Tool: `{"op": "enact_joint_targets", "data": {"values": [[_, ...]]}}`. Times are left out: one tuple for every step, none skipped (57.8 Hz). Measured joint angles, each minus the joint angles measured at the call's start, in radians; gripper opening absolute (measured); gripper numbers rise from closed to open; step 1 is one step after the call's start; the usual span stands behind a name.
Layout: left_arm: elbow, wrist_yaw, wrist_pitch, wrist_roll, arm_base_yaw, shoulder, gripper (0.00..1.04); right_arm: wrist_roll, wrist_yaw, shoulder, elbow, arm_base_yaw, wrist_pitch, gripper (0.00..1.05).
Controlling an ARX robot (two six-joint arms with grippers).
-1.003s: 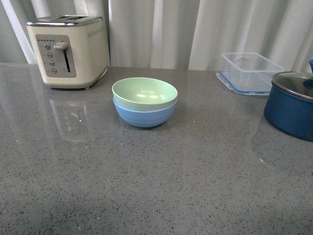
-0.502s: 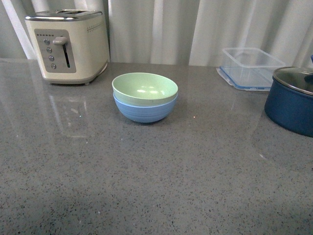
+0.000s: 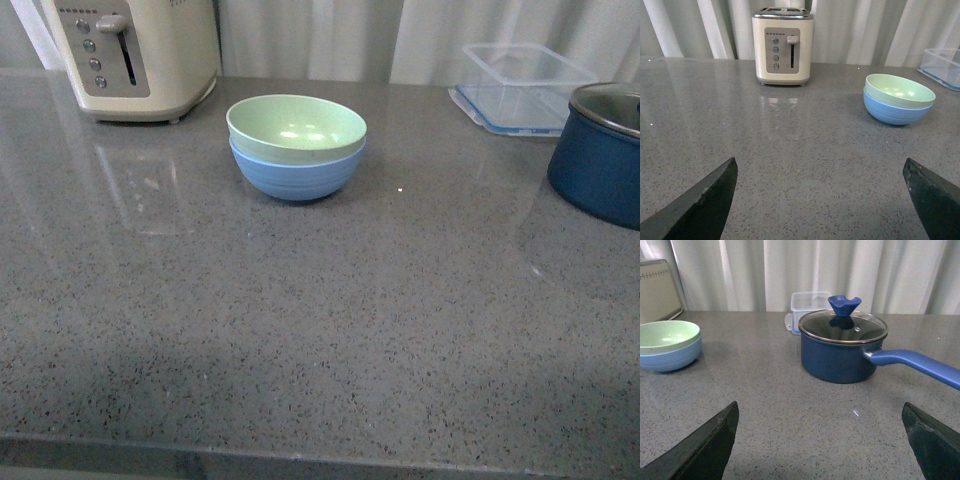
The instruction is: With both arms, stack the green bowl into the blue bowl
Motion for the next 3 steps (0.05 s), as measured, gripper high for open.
{"op": "enact_joint_targets", "data": {"values": [[0.000, 0.000, 0.000, 0.000, 0.000, 0.000, 0.98, 0.000, 0.000, 0.000, 0.000, 0.000, 0.000, 0.95], [0.000, 0.000, 0.000, 0.000, 0.000, 0.000, 0.98, 0.000, 0.000, 0.000, 0.000, 0.000, 0.000, 0.95], [0.000, 0.000, 0.000, 0.000, 0.000, 0.000, 0.98, 0.000, 0.000, 0.000, 0.000, 0.000, 0.000, 0.95]]}}
